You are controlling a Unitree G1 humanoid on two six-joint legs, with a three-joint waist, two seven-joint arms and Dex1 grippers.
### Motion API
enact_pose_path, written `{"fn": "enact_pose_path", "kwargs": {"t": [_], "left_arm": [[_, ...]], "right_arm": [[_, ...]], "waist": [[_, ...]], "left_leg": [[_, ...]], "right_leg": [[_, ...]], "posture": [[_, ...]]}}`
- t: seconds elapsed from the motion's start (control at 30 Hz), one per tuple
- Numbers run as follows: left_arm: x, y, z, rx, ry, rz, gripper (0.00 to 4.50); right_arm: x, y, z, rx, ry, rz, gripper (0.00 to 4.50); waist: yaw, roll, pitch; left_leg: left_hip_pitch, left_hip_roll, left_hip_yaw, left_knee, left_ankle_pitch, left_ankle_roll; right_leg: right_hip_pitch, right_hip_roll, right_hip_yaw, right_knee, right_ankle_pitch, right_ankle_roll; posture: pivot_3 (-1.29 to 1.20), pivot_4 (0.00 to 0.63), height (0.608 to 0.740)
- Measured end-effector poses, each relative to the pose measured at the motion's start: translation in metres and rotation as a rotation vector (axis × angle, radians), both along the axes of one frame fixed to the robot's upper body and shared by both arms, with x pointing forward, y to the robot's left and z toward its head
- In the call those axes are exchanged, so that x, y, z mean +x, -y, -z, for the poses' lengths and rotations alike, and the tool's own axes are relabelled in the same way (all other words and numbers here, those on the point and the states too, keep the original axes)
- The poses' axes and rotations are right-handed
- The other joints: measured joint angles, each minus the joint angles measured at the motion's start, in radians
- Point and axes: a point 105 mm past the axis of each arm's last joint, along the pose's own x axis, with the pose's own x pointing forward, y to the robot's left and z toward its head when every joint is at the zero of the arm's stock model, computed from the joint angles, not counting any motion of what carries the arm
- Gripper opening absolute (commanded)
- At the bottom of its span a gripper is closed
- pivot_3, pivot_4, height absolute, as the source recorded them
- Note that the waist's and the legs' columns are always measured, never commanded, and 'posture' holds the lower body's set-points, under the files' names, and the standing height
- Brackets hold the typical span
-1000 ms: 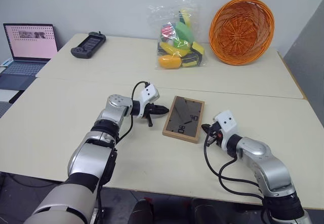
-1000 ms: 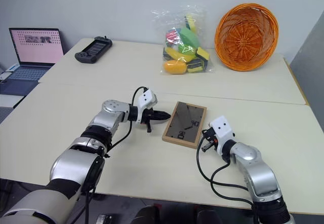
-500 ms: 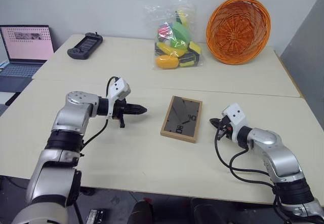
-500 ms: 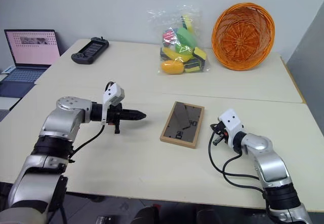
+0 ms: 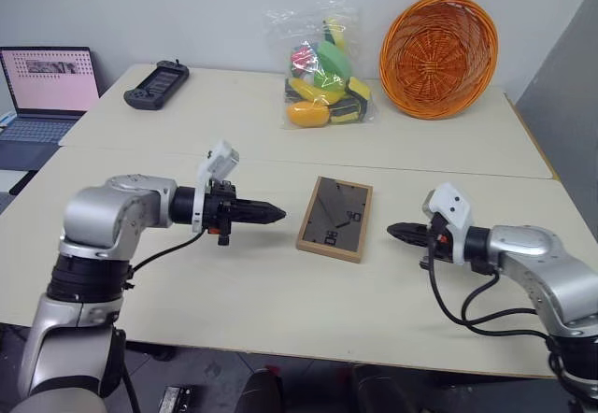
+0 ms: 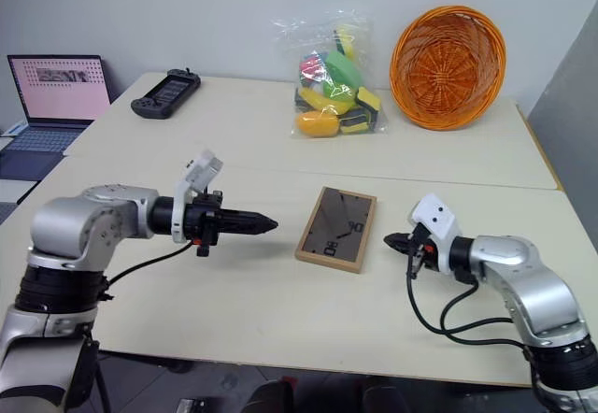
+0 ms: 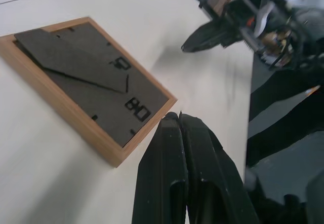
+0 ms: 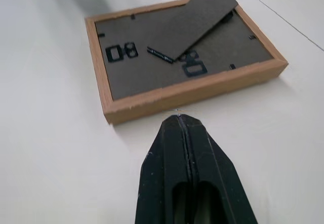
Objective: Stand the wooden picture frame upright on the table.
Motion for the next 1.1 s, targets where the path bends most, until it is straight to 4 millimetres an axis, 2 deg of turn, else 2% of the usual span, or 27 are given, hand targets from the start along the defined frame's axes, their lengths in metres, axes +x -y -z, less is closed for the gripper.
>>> {"fn": "enact_pose_path", "kwargs": {"t": [0.13,0.4,0.5,0.67,0.9,1.1], "left_arm": [[0.002,-0.009,0.009,-0.024,-0.133,-0.061,0.04],[0.011,-0.020,0.054,-0.002,-0.398,-0.216,0.04],[0.012,-0.019,0.052,-0.012,-0.407,-0.209,0.04],[0.020,-0.016,0.034,-0.047,-0.387,-0.202,0.04],[0.021,-0.017,0.036,-0.046,-0.393,-0.204,0.04],[0.014,-0.012,0.048,0.028,-0.371,-0.156,0.04]], "right_arm": [[0.009,0.004,0.008,-0.023,0.041,0.030,0.00],[0.026,0.009,0.020,0.027,0.056,0.146,0.00],[0.027,0.010,0.019,0.022,0.062,0.154,0.00],[0.026,0.011,0.020,0.021,0.059,0.157,0.00],[0.027,0.012,0.020,0.022,0.066,0.169,0.00],[0.028,0.010,0.021,0.031,0.066,0.170,0.00]], "waist": [[-0.003,0.000,0.000],[0.001,0.000,0.000],[0.002,0.000,0.000],[0.002,0.000,0.000],[0.002,0.000,0.000],[0.001,0.000,0.000]], "left_leg": [[0.001,0.000,0.001,0.000,0.000,0.000],[-0.001,0.000,0.000,0.000,0.000,0.000],[-0.001,0.000,0.000,0.000,0.000,0.000],[-0.001,0.000,0.000,0.000,0.000,0.000],[-0.001,0.000,0.000,0.000,0.000,0.000],[-0.001,0.000,0.000,0.000,0.000,0.000]], "right_leg": [[0.000,0.000,0.001,0.001,0.000,-0.001],[-0.001,0.000,0.000,0.001,0.000,-0.001],[-0.001,0.000,0.000,0.001,0.000,-0.001],[-0.001,0.000,0.000,0.001,0.000,-0.001],[-0.001,0.000,0.000,0.001,0.000,-0.001],[-0.002,0.000,0.001,0.001,0.000,-0.001]], "posture": [[0.00,0.150,0.740],[0.00,0.150,0.740],[0.00,0.150,0.740],[0.00,0.150,0.740],[0.00,0.150,0.740],[0.00,0.150,0.740]]}}
